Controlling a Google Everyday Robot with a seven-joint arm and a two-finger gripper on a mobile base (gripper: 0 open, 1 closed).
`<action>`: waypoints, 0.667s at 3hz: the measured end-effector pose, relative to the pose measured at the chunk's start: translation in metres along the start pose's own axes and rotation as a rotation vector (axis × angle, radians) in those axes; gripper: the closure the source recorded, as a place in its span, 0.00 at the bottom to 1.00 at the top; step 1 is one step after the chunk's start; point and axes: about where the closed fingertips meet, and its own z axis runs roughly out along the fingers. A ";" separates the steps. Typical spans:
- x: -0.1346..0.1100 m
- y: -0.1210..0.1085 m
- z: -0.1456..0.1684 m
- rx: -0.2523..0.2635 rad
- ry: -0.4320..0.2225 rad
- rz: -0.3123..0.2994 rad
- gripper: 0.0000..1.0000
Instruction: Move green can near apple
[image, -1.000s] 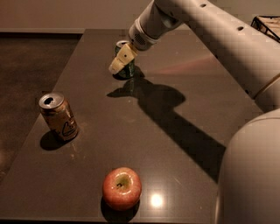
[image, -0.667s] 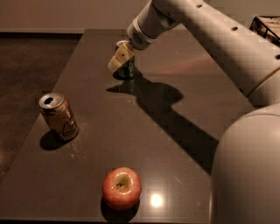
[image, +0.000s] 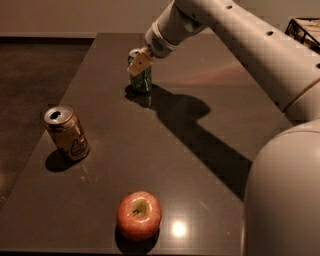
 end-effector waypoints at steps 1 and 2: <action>0.006 0.022 -0.020 -0.032 -0.021 -0.035 0.85; 0.009 0.063 -0.048 -0.095 -0.061 -0.101 1.00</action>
Offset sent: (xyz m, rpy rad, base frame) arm -0.1456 -0.0174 0.0489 0.0895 -0.0387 0.2752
